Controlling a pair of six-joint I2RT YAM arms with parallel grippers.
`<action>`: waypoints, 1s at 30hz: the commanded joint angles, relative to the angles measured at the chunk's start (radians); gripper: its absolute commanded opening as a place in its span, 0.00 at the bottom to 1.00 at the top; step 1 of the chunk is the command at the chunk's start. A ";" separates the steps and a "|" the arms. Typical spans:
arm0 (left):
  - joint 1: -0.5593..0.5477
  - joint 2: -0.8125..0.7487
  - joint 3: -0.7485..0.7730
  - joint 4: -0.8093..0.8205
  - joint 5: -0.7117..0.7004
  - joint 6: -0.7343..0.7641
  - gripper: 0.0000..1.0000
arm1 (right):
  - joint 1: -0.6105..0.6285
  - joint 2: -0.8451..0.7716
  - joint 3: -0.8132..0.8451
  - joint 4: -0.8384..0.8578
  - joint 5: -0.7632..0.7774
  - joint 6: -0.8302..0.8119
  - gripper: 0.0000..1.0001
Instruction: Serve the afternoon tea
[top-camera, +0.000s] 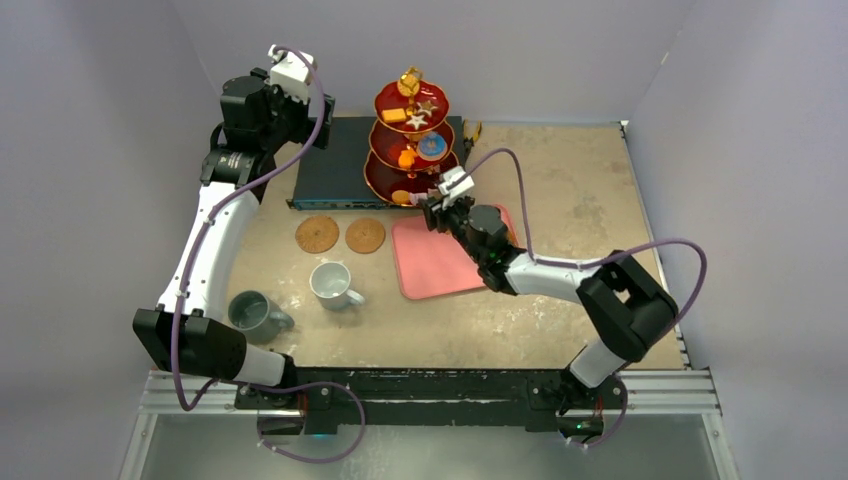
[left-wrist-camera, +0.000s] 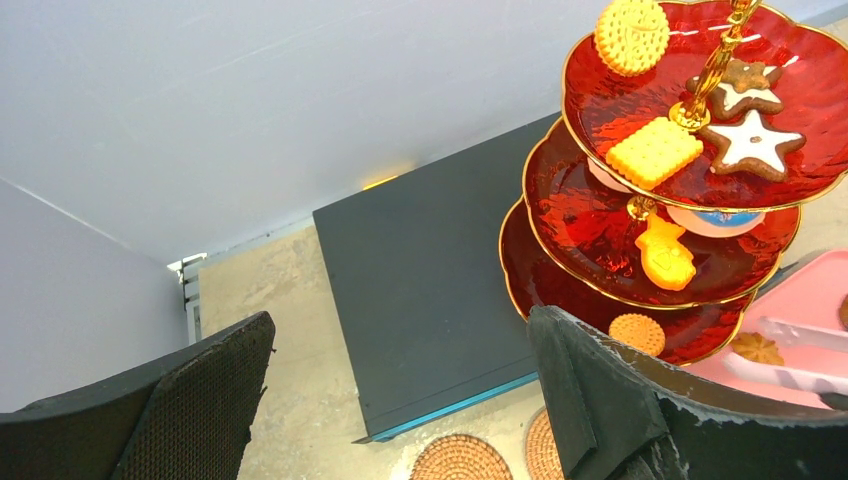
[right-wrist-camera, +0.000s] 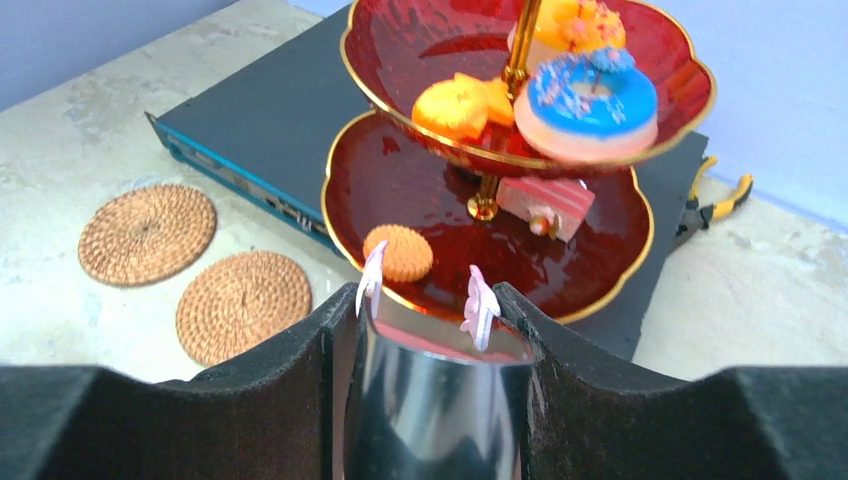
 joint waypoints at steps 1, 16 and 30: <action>0.009 -0.015 0.030 0.017 0.010 -0.006 0.99 | -0.003 -0.096 -0.106 0.045 0.041 0.026 0.51; 0.009 -0.016 0.045 0.006 0.013 -0.006 0.99 | -0.041 -0.001 -0.183 0.070 0.096 0.094 0.54; 0.009 -0.010 0.039 0.011 0.016 -0.009 0.99 | -0.062 0.084 -0.162 0.090 0.112 0.088 0.55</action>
